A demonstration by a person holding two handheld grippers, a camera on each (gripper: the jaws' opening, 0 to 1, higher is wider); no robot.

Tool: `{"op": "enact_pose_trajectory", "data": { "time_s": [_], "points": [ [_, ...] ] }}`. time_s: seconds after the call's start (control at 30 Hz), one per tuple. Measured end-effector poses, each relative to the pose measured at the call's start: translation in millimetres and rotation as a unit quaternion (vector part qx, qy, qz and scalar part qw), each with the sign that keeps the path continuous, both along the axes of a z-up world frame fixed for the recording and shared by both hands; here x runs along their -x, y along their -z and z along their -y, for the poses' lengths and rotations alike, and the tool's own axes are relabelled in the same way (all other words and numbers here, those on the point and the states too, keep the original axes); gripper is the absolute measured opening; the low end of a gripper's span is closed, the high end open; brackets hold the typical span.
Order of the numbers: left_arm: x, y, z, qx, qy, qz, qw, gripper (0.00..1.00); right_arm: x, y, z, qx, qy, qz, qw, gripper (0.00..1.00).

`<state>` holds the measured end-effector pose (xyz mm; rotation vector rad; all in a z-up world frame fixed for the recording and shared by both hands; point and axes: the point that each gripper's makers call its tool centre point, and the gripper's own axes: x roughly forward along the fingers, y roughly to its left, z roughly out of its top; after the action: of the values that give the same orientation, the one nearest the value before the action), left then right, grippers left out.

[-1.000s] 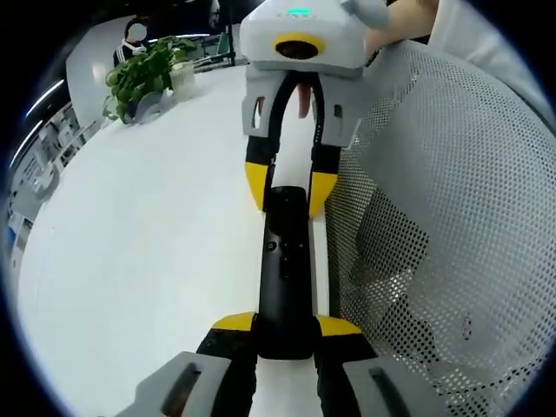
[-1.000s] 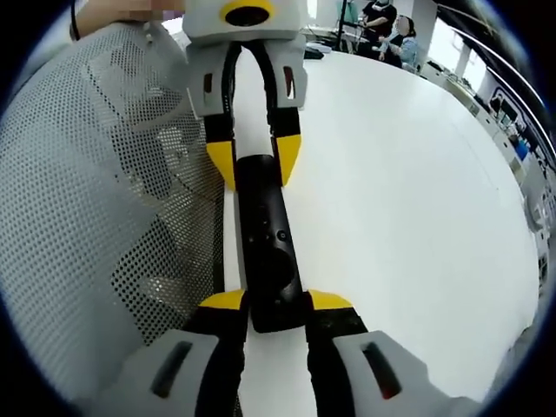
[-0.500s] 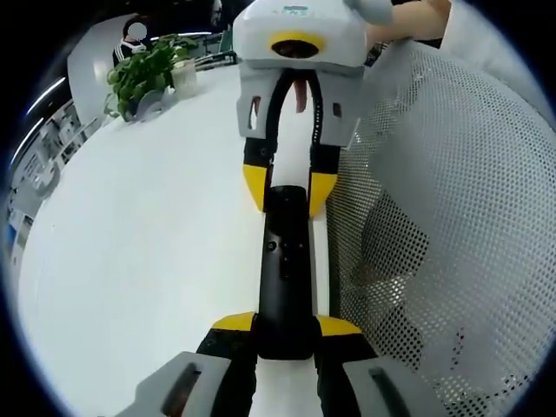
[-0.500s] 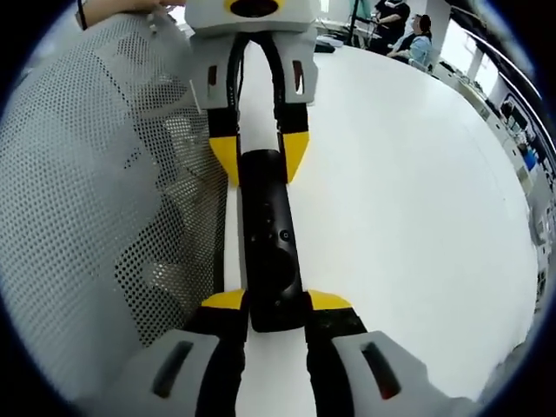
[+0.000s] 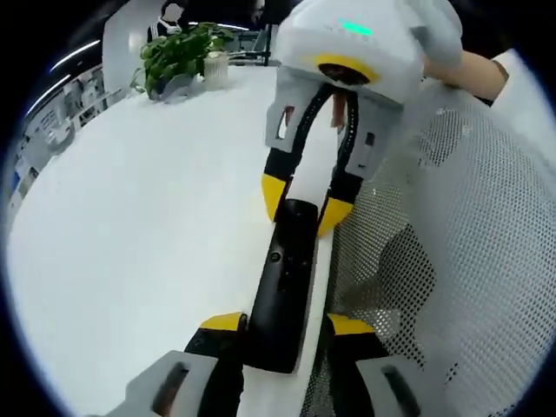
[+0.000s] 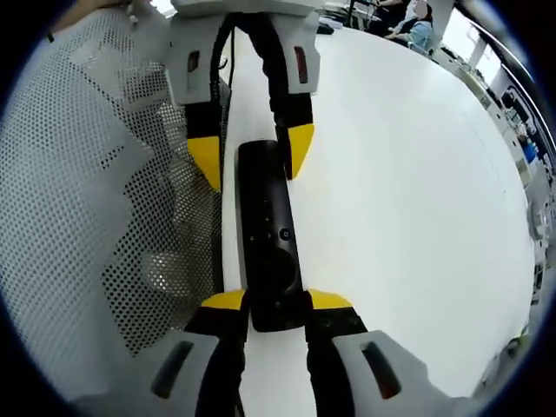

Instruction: Press the specified remote control buttons in sequence, fully releasing each button before pressing the next.

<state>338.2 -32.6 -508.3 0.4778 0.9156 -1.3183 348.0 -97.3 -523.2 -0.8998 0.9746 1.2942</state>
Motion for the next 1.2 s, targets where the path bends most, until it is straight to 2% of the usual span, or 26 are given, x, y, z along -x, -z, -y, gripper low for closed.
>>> {"op": "enact_pose_trajectory", "data": {
  "time_s": [0.2,0.33,0.4,0.47,0.53,0.6,0.73,0.83,0.9,0.97,1.0,1.03,1.13,1.17,1.2],
  "points": [
    [-5.4,-17.3,6,0.046,-0.042,0.003,0.9981,0.67,0,-0.1,-1,-0.009,0.010,0.001,0.9999,0.25],
    [-14.2,-27.9,4,0.067,-0.074,0.012,0.9949,0.76,0,-0.2,-1,-0.009,0.012,0.001,0.9999,0.25],
    [-21.3,-37.1,5,0.088,-0.101,0.017,0.9909,0.83,0,-0.3,-1,-0.011,0.013,0.001,0.9999,0.25],
    [-32.7,-47.4,3,0.104,-0.126,0.039,0.9858,0.95,0,-0.4,-1,-0.012,0.014,0.001,0.9998,0.25],
    [-39.1,-59.8,3,0.128,-0.152,0.039,0.9793,1.00,0,-0.3,-1,-0.011,0.014,0.001,0.9998,0.25],
    [-44.7,-71.1,1,0.136,-0.159,0.058,0.9762,1.00,-1,-0.3,-1,-0.010,0.014,0.001,0.9998,0.25],
    [-46.2,-96.2,-5,0.122,-0.139,0.094,0.9782,1.00,-1,-0.3,0,-0.013,0.020,0.002,0.9997,0.25],
    [-50.4,-115.1,-10,0.127,-0.150,0.120,0.9731,1.00,-1,-0.4,0,-0.018,0.027,0.000,0.9995,0.25],
    [-55.5,-138.7,-13,0.160,-0.192,0.139,0.9582,1.00,-1,-0.1,-1,-0.019,0.026,0.001,0.9995,0.25],
    [-53.3,-154.4,-17,0.188,-0.228,0.140,0.9451,1.00,-1,-0.1,-1,-0.018,0.026,0.001,0.9995,0.25],
    [-51.5,-157.4,-20,0.192,-0.238,0.139,0.9419,1.00,-1,-0.1,-1,-0.018,0.026,0.001,0.9995,0.25],
    [-50.1,-162.8,-24,0.201,-0.252,0.149,0.9347,1.00,-1,0.0,-1,-0.019,0.026,0.001,0.9995,0.25],
    [-47.7,-169.3,-39,0.208,-0.286,0.174,0.9191,1.00,-1,-0.1,-1,-0.021,0.029,0.000,0.9994,0.25],
    [-46.7,-169.9,-45,0.205,-0.296,0.181,0.9153,1.00,-1,-0.1,-1,-0.021,0.029,0.000,0.9994,0.25],
    [-46.5,-171.2,-53,0.197,-0.311,0.196,0.9087,1.00,-1,0.0,-1,-0.021,0.029,0.001,0.9994,0.25]
  ]
}}
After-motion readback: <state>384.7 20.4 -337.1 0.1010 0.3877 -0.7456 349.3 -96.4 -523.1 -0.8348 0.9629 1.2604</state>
